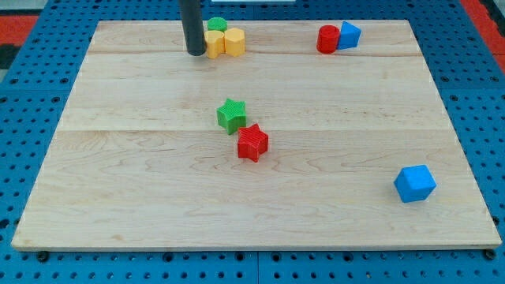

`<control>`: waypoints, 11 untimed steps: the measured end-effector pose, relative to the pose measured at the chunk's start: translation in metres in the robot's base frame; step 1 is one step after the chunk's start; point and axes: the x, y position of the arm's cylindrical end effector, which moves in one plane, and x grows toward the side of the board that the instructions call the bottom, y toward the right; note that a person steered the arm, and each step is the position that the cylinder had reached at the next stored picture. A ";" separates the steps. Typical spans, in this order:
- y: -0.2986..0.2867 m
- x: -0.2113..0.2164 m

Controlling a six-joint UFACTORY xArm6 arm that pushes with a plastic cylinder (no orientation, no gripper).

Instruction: Separate the green star from the red star

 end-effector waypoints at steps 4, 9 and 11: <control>0.022 0.183; 0.011 0.118; 0.040 0.115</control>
